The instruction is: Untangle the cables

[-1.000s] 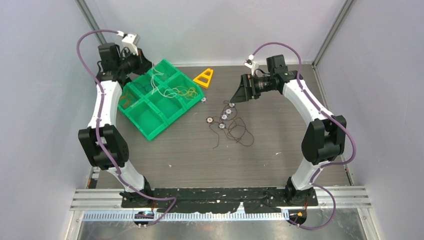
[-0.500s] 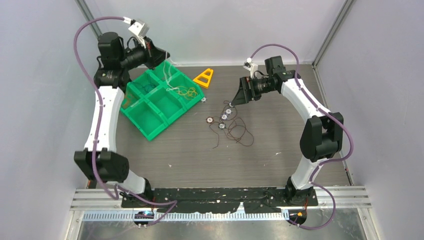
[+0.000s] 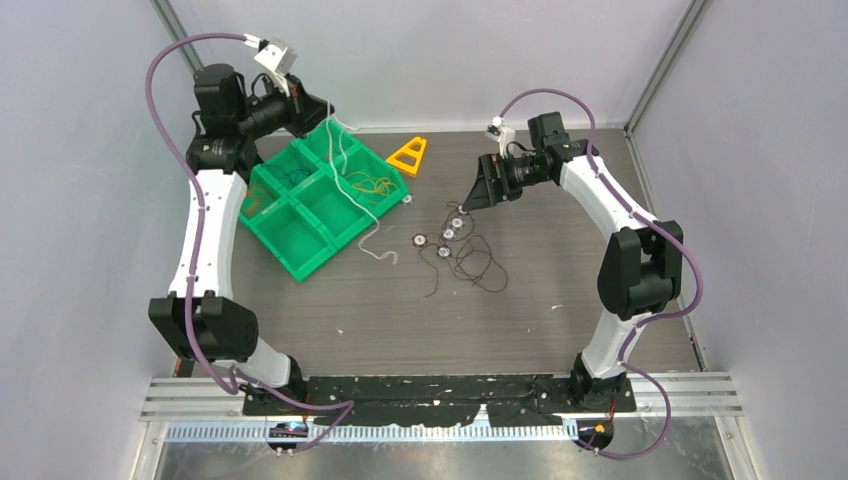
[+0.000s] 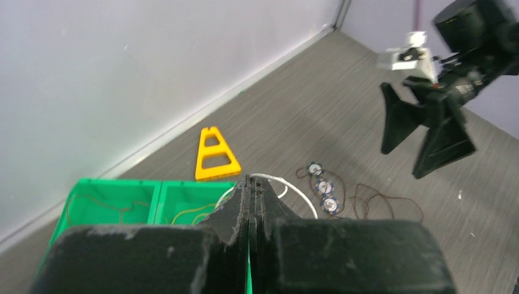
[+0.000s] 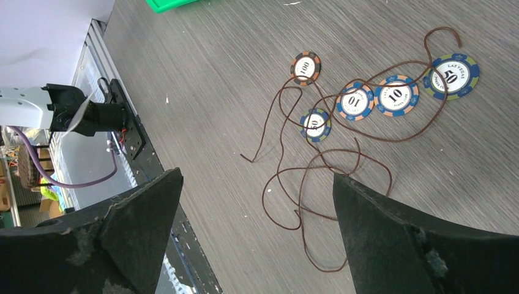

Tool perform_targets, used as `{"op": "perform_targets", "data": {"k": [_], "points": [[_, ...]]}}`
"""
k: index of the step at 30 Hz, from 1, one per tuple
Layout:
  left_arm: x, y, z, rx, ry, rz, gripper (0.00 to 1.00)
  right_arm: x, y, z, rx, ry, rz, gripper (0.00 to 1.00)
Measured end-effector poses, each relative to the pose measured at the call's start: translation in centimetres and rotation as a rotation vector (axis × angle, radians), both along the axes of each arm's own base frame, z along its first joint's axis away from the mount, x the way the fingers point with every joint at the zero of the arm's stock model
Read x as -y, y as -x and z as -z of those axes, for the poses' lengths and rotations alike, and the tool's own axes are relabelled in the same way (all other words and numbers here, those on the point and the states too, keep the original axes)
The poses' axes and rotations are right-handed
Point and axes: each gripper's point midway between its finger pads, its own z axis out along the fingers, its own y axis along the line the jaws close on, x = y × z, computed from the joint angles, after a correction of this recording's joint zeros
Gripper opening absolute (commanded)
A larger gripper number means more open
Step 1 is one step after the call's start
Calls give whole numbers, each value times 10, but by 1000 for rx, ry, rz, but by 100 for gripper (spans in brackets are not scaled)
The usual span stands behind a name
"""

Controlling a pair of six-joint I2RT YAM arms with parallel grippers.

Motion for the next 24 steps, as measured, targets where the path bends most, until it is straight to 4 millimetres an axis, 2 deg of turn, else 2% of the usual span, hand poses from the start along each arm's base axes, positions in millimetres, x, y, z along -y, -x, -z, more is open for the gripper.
{"op": "perform_targets", "data": {"k": [2, 6, 9, 13, 16, 21, 24], "points": [[-10, -12, 18, -39, -16, -37, 0, 0, 0, 0, 1, 1, 0, 100], [-33, -32, 39, -62, -60, -120, 0, 0, 0, 0, 3, 3, -2, 100], [-55, -49, 60, -68, -133, -190, 0, 1, 1, 1, 2, 6, -6, 100], [-75, -62, 91, -81, -240, -227, 0, 2, 4, 3, -9, 12, -11, 100], [-77, -59, 117, -98, -293, -202, 0, 3, 6, 4, -16, 20, -14, 100], [-72, -33, 175, -197, -325, -139, 0, 4, 7, 5, -13, 26, -18, 100], [-72, -22, 202, -255, -332, -127, 0, 5, 7, 5, -12, 27, -17, 100]]}}
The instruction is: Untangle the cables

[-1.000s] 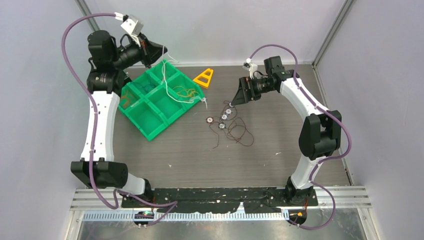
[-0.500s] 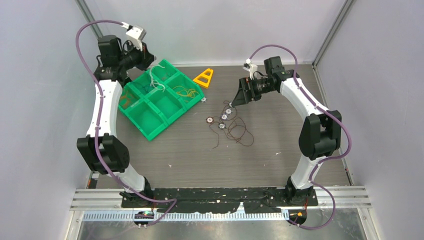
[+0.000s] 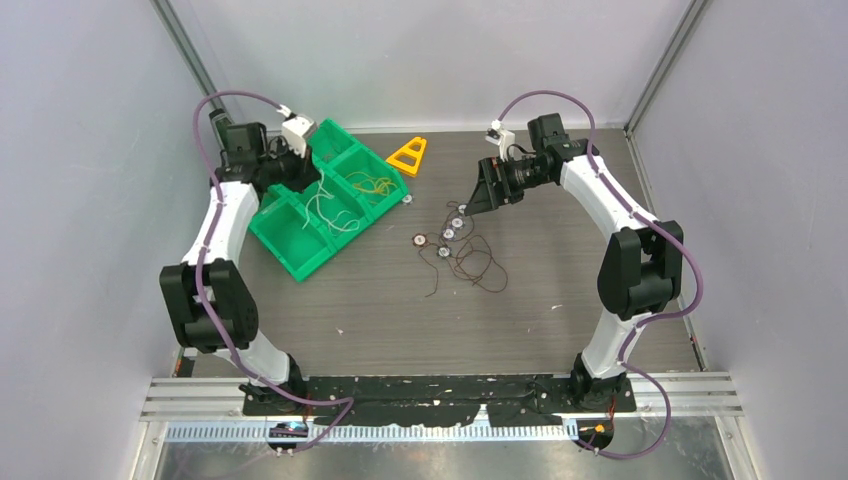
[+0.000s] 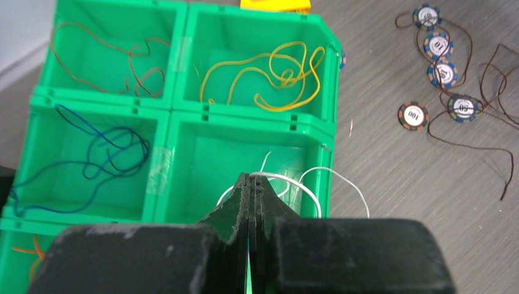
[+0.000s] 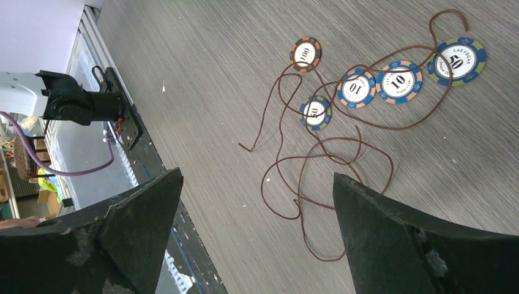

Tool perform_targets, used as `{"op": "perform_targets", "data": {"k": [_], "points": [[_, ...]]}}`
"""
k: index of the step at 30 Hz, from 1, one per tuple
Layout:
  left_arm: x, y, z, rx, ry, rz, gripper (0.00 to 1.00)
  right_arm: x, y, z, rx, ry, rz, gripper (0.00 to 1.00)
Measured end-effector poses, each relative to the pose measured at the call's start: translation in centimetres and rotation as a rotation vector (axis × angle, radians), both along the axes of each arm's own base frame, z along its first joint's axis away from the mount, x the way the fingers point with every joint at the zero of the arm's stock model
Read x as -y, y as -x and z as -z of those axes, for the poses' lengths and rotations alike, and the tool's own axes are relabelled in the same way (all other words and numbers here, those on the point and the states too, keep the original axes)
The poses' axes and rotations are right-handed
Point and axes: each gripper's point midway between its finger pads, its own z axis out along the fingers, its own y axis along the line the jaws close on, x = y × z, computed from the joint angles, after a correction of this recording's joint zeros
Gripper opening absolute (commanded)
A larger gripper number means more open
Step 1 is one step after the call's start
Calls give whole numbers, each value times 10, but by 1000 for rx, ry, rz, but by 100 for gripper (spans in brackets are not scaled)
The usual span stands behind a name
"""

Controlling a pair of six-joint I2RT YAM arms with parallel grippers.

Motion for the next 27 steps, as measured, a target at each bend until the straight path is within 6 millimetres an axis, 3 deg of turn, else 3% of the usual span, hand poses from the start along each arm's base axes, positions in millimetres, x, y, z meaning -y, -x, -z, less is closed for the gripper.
{"op": "perform_targets", "data": {"k": [6, 13, 16, 22, 27], "points": [[-9, -3, 28, -64, -31, -53, 0, 0, -1, 0, -3, 1, 2, 100], [-11, -43, 56, -166, -19, -156, 0, 0, -3, 1, -5, 1, 2, 100], [-1, -52, 49, -162, -5, -161, 0, 0, -3, 3, -10, 3, 2, 100], [24, -64, 5, -101, 60, -142, 0, 1, -3, 4, -10, 9, 3, 100], [23, -67, -7, -90, 83, -152, 0, 1, -3, 4, -10, 11, 4, 100]]}}
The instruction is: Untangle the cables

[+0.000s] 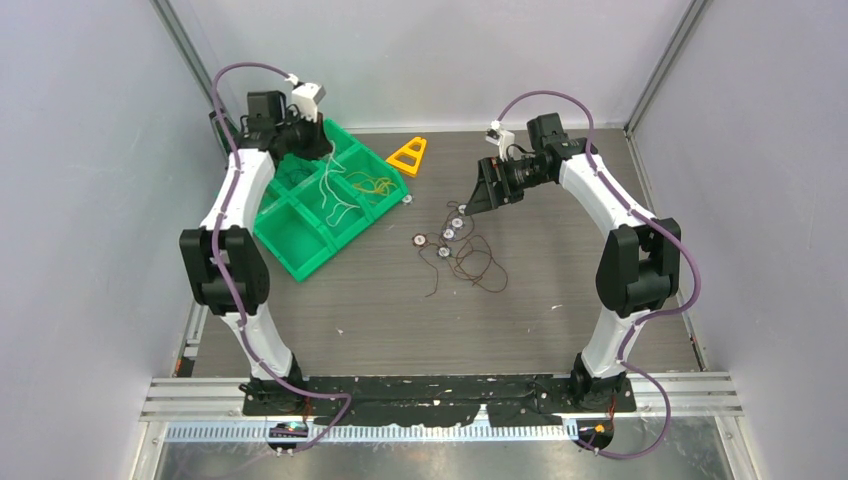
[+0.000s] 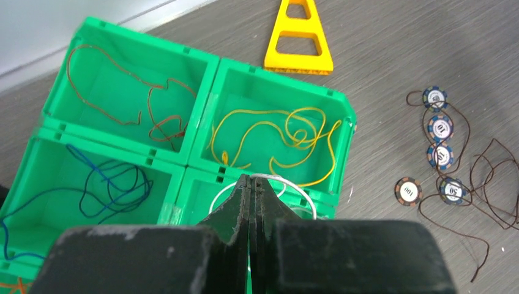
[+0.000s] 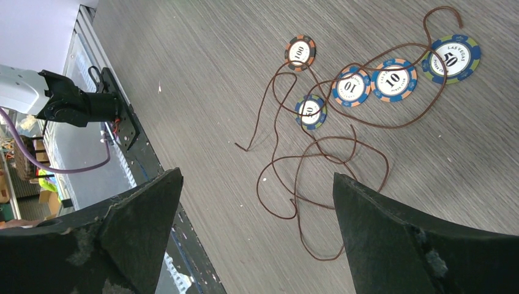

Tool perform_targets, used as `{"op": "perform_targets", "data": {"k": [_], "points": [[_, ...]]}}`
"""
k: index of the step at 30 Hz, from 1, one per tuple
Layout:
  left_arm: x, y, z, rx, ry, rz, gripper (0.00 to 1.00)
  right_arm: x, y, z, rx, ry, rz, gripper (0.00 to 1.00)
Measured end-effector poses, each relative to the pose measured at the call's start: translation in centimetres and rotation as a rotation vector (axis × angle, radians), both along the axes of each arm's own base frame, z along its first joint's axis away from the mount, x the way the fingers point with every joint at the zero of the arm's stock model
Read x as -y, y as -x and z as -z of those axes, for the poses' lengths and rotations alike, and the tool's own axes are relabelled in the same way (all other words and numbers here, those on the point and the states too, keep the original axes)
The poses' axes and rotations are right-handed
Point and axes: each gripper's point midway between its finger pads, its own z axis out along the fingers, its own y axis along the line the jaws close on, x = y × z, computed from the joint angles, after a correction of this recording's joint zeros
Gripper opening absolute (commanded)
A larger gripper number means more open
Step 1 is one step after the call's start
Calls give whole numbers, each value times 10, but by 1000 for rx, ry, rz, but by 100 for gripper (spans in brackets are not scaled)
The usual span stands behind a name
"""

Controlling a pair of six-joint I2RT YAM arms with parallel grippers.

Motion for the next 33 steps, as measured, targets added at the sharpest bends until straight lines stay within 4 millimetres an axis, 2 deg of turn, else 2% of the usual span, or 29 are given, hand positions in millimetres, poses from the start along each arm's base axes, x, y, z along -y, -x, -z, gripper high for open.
{"op": "perform_targets", "data": {"k": [3, 5, 9, 11, 14, 17, 19, 21, 23, 27, 28, 30, 31, 33], "points": [[-14, 3, 8, -31, -6, -22, 0, 0, 0, 0, 1, 1, 0, 100], [-32, 7, 22, -56, -25, -41, 0, 0, 0, 0, 3, 4, 0, 100], [-58, 29, 70, -158, -81, -64, 1, 1, 0, 1, 4, 5, 0, 100], [-64, 38, 89, -222, -99, -68, 16, 1, 0, 1, 4, 5, 0, 100], [-63, 41, 105, -267, -114, -57, 34, 1, 0, 1, 6, 8, -3, 99], [-61, 42, 105, -276, -124, -43, 57, 3, 2, 5, 6, 26, -18, 93], [-60, 44, 99, -257, -138, -23, 66, 5, 3, 11, 1, 49, -29, 89], [-58, 49, 84, -225, -155, 6, 80, 7, 2, 22, -6, 84, -38, 85], [-54, 57, 60, -168, -165, 47, 83, 11, 2, 36, -21, 125, -43, 82], [-29, 84, 1, -7, -177, 153, 81, 20, -1, 62, -44, 212, -44, 74], [-11, 94, -12, 32, -174, 201, 80, 23, -2, 67, -47, 232, -43, 72], [31, 112, -24, 73, -152, 310, 78, 28, -3, 75, -49, 274, -36, 70], [58, 122, -26, 79, -128, 379, 76, 31, -3, 77, -49, 291, -33, 69], [110, 139, -15, 42, -63, 492, 72, 35, -3, 81, -48, 320, -27, 68]]}}
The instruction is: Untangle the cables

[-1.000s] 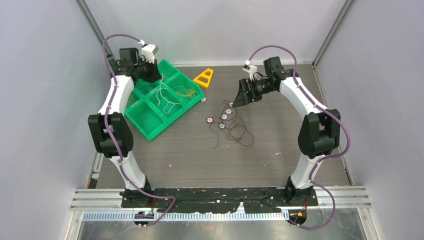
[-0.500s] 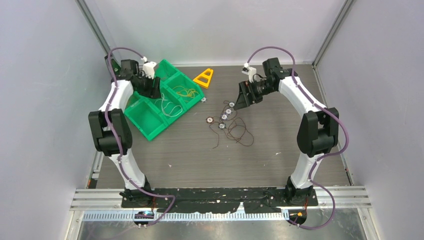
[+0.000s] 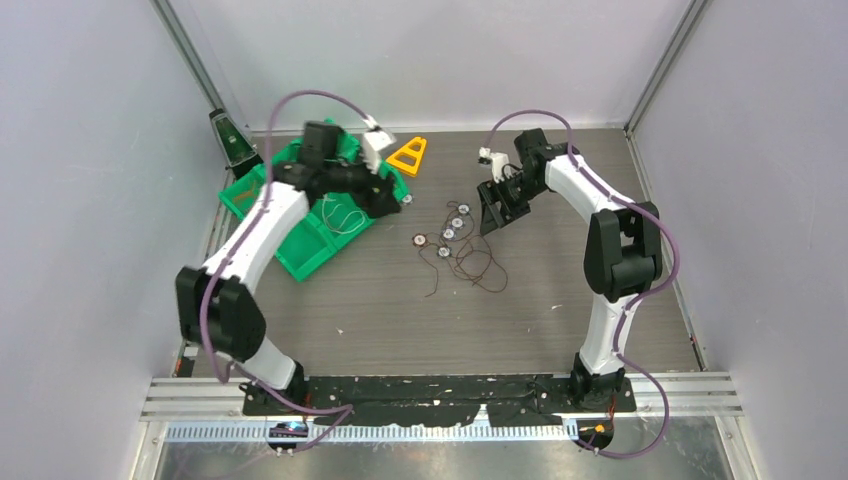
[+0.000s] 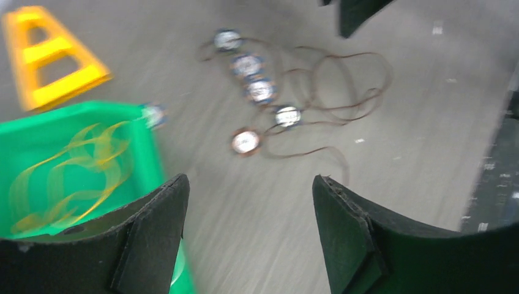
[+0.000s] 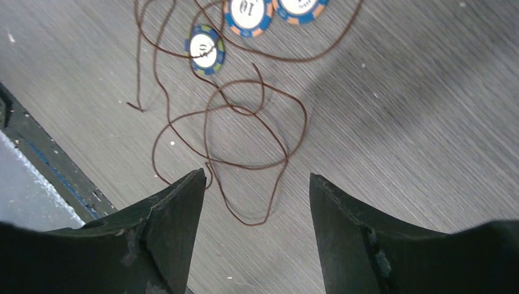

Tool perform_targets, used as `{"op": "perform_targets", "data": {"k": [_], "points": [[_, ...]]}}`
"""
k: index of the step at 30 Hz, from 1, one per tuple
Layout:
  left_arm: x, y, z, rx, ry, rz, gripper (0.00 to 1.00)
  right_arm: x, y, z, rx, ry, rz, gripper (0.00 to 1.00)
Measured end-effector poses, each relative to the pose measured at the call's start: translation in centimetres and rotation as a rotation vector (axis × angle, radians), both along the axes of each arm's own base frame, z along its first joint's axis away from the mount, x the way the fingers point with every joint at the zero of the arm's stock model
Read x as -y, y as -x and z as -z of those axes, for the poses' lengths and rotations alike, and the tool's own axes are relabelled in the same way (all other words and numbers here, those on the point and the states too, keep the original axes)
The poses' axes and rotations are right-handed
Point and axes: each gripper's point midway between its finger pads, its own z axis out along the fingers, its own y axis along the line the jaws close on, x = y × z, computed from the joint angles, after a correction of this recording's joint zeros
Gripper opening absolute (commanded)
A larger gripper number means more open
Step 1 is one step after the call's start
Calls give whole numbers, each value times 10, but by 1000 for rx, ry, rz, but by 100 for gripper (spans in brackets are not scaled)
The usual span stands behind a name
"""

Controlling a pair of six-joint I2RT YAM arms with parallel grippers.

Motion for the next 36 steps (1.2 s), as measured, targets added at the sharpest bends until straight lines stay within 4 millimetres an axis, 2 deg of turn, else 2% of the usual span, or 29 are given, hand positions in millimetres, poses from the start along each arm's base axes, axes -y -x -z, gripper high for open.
{"op": "perform_targets", "data": {"k": [3, 6, 9, 11, 16, 19, 22, 23, 24, 27, 30, 32, 33, 35, 36], "points": [[61, 12, 34, -171, 74, 64, 70, 8, 2, 9, -8, 45, 8, 67], [90, 6, 77, -382, 134, -6, 70, 15, 9, 19, -29, 85, 14, 66], [101, -4, 122, -572, 168, -114, 70, 20, 16, 30, -59, 112, 16, 65], [105, -6, 144, -656, 172, -167, 69, 23, 22, 40, -89, 133, 16, 64], [112, -4, 175, -770, 160, -243, 59, 28, 29, 64, -149, 183, 14, 62], [121, 0, 182, -798, 153, -249, 42, 27, 31, 74, -159, 213, 1, 62], [127, 4, 186, -822, 152, -246, 15, 23, 33, 76, -143, 253, -21, 60], [129, 4, 184, -824, 154, -243, 3, 21, 34, 77, -136, 273, -31, 59], [131, 5, 183, -822, 155, -235, 0, 20, 34, 77, -128, 288, -39, 56], [135, 3, 167, -801, 154, -185, 0, 17, 34, 79, -113, 333, -63, 52], [132, 0, 129, -709, 168, -122, 0, 17, 33, 80, -122, 363, -74, 49], [123, 0, 87, -609, 193, -85, 0, 18, 33, 81, -141, 375, -74, 47], [117, 0, 56, -538, 218, -65, 0, 18, 32, 81, -148, 381, -74, 46], [104, -3, -31, -336, 306, -16, 0, 19, 32, 81, -156, 394, -79, 45], [98, -3, -68, -248, 343, 2, 0, 19, 32, 82, -157, 397, -80, 45]]}}
